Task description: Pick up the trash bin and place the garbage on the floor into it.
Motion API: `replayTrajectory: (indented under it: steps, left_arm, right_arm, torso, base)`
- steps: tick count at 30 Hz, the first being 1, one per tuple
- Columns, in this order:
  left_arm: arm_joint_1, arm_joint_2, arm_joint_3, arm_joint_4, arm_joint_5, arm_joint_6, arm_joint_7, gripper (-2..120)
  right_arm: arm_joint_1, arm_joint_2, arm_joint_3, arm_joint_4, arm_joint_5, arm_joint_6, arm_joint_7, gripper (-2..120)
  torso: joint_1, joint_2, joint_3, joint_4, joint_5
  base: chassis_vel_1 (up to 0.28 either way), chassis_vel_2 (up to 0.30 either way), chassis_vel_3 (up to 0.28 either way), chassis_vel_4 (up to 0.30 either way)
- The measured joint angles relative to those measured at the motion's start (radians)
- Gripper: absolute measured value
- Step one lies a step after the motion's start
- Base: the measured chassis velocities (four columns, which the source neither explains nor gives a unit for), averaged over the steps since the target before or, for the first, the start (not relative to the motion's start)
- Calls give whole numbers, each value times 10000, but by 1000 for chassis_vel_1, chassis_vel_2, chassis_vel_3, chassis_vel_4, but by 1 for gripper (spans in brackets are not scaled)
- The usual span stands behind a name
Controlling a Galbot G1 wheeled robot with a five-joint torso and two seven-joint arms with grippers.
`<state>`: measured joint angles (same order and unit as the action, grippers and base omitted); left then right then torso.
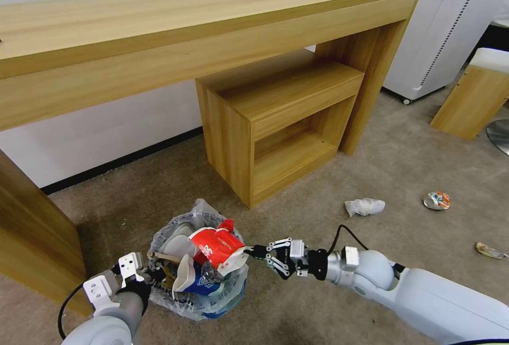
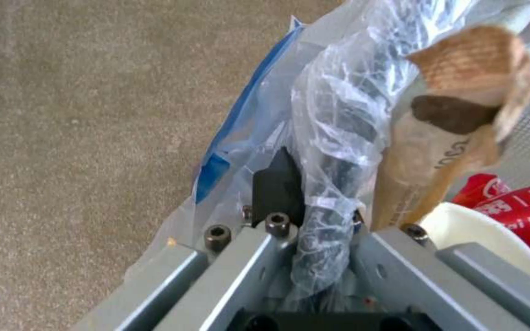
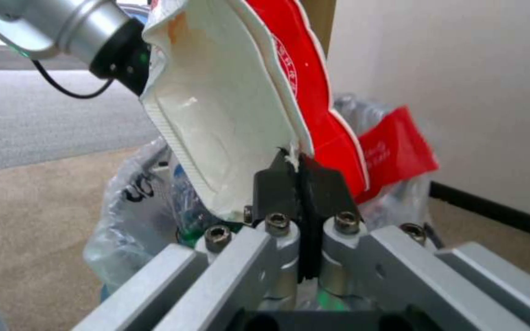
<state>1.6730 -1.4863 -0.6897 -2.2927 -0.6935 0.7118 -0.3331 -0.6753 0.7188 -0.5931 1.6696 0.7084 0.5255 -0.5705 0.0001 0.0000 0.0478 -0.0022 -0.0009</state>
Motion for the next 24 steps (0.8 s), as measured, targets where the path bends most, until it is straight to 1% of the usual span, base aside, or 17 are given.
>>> replayTrajectory:
  steps: [9,18,19,20,23,24]
  left_arm:
    - [37,-40,-6,-72,23,6,0,0]
    - [7,-12,-4,-74,21,17,-2,0]
    - [8,-8,-4,-73,20,19,-4,0]
    - [8,-8,-4,-73,20,19,-4,0]
    - [-7,-3,-2,-27,16,21,-5,0]
    - [-7,-3,-2,-27,16,21,-5,0]
  right_arm:
    - [100,597,-344,-540,8,4,58,0]
    - [55,668,-482,-724,-60,-121,445,0]
    - [25,654,-480,-729,-77,-157,459,3]
    - [25,654,-480,-729,-77,-157,459,3]
    - [-92,648,-442,-729,-122,-193,539,17]
    - [-92,648,-442,-729,-122,-193,539,17]
  torso:
    - [0,0,0,0,1]
    - [0,0,0,0,0]
    - [0,0,0,0,1]
    - [0,0,0,0,1]
    - [0,0,0,0,1]
    - [0,0,0,0,1]
  base:
    - [0,0,0,0]
    - [0,0,0,0]
    - [0,0,0,0]
    - [0,0,0,0]
    - [0,0,0,0]
    - [0,0,0,0]
